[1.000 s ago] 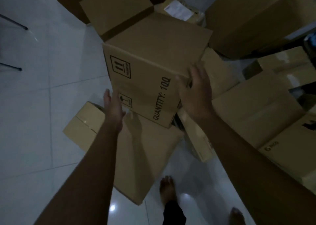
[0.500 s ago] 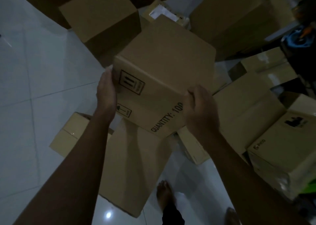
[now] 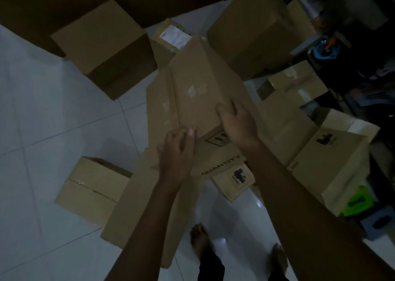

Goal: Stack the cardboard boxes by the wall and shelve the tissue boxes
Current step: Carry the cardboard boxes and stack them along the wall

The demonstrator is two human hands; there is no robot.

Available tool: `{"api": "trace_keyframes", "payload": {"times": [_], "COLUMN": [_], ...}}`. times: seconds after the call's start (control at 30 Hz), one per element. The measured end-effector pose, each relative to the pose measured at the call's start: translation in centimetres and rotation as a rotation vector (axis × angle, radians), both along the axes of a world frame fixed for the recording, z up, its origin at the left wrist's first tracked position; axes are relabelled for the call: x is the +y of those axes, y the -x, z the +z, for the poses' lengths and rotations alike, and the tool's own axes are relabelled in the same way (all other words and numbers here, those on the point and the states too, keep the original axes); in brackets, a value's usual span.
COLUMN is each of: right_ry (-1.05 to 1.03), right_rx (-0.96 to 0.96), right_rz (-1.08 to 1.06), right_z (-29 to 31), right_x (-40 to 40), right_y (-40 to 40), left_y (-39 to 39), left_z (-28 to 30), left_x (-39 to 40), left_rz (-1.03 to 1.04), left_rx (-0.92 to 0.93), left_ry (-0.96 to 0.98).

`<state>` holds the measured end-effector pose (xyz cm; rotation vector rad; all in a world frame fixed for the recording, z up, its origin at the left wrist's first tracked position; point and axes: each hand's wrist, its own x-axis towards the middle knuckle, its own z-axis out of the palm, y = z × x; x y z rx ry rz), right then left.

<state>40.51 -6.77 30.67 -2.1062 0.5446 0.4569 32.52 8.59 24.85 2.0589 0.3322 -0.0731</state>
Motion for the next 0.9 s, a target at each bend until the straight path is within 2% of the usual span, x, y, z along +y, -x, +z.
{"api": "trace_keyframes", "payload": {"times": [0.1, 0.2, 0.27, 0.33, 0.37, 0.47, 0.6, 0.9], "right_ry": [-0.028, -0.042, -0.077, -0.118, -0.136, -0.183, -0.229, -0.285], "right_rx": [-0.046, -0.107, -0.127, -0.142, -0.141, -0.120, -0.094, -0.032], "right_rz": [0.040, 0.050, -0.025, -0.070, -0.084, -0.155, -0.256, -0.475], "right_z": [-0.6, -1.9, -2.4, -2.4, -2.4, -1.3, 1.9, 12.3], "right_x": [-2.3, -4.7, -6.2, -7.6, -8.3, -10.5, -13.2, -21.6], "right_y": [2.8, 5.6, 7.1, 8.2, 8.5, 9.2, 11.3, 24.7], "left_y": [0.4, 0.1, 0.4, 1.0, 1.3, 2.6, 4.3, 11.8], "left_z": [-1.8, -3.5, -4.2, -4.7, -5.1, -4.8, -1.0, 13.8], "left_x": [1.8, 3.7, 4.2, 3.8, 3.6, 2.3, -0.1, -8.0], "left_rz": [0.127, 0.342, 0.395, 0.293, 0.239, 0.228, 0.270, 0.093], "left_rx": [0.120, 0.402, 0.648, 0.827, 0.857, 0.704, 0.528, 0.357], "left_ry": [0.068, -0.004, 0.150, 0.398, 0.458, 0.523, 0.686, 0.420]}}
